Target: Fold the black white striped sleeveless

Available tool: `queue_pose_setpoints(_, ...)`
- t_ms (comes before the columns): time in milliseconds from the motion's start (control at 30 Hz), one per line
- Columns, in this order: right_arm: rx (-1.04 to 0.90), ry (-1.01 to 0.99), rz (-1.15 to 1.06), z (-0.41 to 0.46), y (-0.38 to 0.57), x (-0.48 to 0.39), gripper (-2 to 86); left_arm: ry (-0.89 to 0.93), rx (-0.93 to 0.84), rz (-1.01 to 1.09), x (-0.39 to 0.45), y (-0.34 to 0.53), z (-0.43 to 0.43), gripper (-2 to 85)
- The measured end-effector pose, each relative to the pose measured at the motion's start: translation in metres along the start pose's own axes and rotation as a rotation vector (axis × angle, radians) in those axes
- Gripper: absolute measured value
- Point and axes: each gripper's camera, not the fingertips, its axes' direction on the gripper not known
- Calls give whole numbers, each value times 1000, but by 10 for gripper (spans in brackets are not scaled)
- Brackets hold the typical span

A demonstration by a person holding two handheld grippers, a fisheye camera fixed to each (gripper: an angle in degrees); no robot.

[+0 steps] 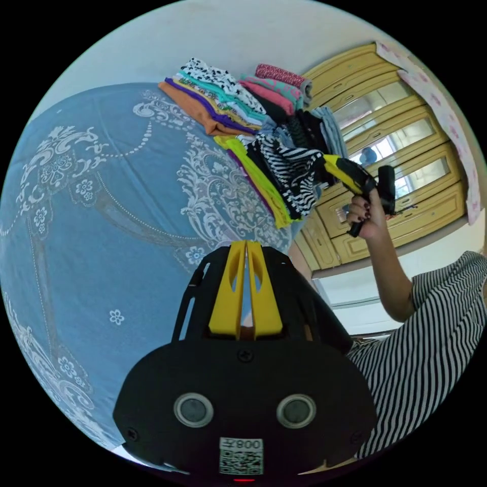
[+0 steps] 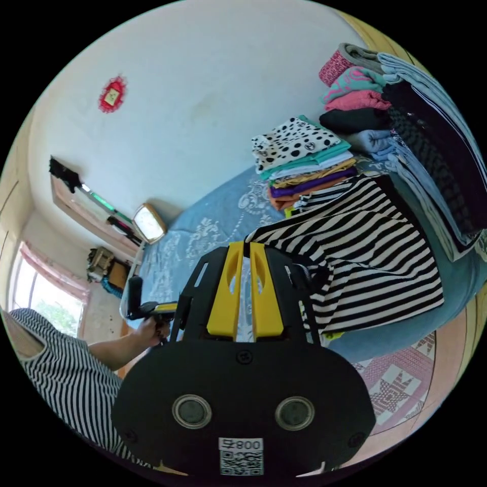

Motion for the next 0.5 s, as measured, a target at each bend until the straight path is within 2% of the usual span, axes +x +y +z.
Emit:
queue_pose_setpoints(233, -40, -259, -120, -107, -11, -67, 20, 257, 89, -16, -32, 30, -18, 31)
queue_pose_setpoints(500, -34, -382, -152, -214, -31, -97, 19, 451, 103, -71, -81, 37, 10, 68)
